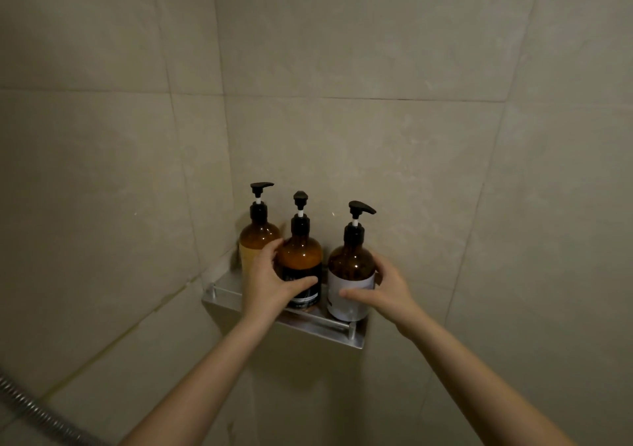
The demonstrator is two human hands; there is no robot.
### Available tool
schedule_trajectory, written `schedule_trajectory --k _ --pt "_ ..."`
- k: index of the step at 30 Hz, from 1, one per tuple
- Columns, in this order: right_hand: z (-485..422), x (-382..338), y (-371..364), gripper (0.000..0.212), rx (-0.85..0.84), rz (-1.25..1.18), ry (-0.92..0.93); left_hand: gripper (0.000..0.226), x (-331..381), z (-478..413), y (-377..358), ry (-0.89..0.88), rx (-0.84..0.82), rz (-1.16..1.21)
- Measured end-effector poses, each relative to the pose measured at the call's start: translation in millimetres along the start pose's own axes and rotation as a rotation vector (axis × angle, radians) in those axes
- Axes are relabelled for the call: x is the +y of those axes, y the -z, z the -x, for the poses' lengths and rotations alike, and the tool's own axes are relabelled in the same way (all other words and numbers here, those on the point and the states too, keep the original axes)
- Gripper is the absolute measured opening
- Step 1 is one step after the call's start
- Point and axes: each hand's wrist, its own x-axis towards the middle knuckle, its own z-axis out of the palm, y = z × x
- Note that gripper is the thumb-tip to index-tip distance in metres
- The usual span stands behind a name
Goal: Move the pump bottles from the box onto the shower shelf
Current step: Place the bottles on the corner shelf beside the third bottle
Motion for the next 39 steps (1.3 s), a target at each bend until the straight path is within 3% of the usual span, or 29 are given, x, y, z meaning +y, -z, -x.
schedule_trajectory --k 2,5,9,12,17,25,29,34,36,39 --pt "0 -3 1 0.06 -0.009 0.018 -0.024 0.083 2 4 8 -0.029 -0.012 -0.037" --pt "-3 -9 4 0.061 -0.041 0.072 -0.056 0.068 3 -1 31 -0.111 0.104 -0.198" --pt "-4 -16 2 0.082 0.025 0.177 -0.055 0.052 1 -33 63 -0.123 0.192 -0.193" --pt "2 -19 -1 0.09 0.066 0.179 -0.08 0.063 -1 -61 70 -0.074 0.103 -0.197" --pt "6 -23 -8 0.08 0.148 0.198 -0.094 0.078 -6 -78 65 -0.036 -0.111 -0.173" --pt "2 -29 -3 0.074 0.119 0.234 -0.122 0.069 -16 -75 71 -0.064 0.013 -0.256" --pt "-3 -31 -1 0.073 0.082 0.236 -0.185 0.065 -12 -81 78 -0.012 -0.043 -0.255" --pt "-7 -40 -6 0.095 0.195 0.381 -0.193 0.064 -4 -85 79 0.045 -0.121 -0.165" --pt "-9 -44 -7 0.091 0.271 0.509 -0.164 0.067 -3 -83 81 0.026 -0.152 -0.148" --pt "-13 -47 -2 0.081 0.245 0.497 -0.152 0.063 -5 -81 85 0.014 -0.17 -0.152"
